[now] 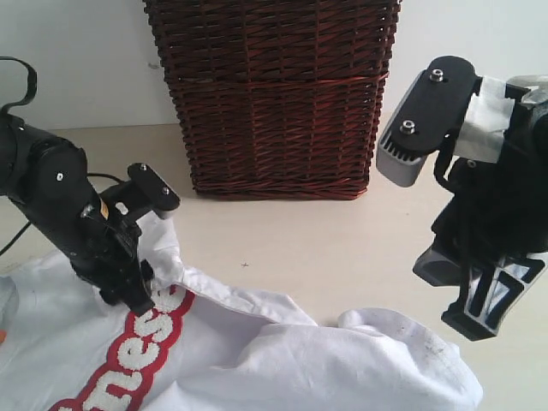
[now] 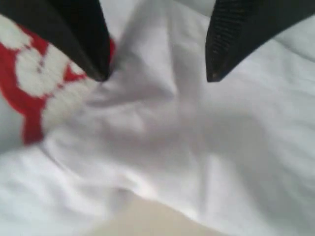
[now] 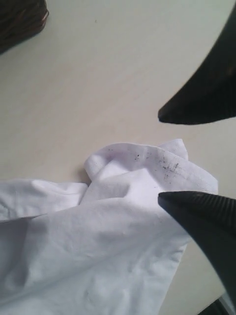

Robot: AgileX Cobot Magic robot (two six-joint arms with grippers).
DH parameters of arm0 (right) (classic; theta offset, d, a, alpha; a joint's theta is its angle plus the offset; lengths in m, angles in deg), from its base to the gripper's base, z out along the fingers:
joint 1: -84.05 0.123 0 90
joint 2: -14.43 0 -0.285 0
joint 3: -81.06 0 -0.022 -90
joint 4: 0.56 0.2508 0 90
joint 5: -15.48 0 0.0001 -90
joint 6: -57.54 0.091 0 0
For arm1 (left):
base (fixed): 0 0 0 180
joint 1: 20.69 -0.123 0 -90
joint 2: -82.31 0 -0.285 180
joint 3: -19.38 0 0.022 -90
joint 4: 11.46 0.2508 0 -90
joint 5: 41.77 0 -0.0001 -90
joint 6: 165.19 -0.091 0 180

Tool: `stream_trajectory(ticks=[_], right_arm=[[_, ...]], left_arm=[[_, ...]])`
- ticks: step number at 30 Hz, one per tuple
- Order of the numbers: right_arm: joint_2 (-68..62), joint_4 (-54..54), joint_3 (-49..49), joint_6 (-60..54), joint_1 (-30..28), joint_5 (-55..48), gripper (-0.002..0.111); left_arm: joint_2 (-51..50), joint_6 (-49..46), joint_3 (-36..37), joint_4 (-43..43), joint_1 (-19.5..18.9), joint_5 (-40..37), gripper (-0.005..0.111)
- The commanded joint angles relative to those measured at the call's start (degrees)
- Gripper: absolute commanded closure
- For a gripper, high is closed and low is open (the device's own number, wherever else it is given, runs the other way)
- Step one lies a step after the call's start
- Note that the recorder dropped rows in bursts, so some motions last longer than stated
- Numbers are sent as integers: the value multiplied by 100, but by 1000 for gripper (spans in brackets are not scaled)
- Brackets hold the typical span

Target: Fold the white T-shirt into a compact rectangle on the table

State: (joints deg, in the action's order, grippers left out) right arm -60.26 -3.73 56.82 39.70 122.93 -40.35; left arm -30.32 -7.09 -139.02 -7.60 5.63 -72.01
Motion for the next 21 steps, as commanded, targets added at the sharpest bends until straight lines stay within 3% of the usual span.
stream_trajectory(ticks=[1,4,8,10,14,21], right_arm=[[8,86,12,-46,-31,68,65],[8,178,12,-46,-31,102,65],[8,178,12,-46,-31,120,65],[8,215,12,-46,-31,129,65],[8,226,12,-46,-31,129,65],[8,237,12,-46,-31,140,65]], left_arm=[[-35,425,17,481,38,367,75],[-165,413,27,481,38,193,88],[-217,413,27,557,38,191,79],[-217,413,27,557,38,203,82],[-230,275,27,557,38,203,107],[-180,231,-217,575,112,534,107]])
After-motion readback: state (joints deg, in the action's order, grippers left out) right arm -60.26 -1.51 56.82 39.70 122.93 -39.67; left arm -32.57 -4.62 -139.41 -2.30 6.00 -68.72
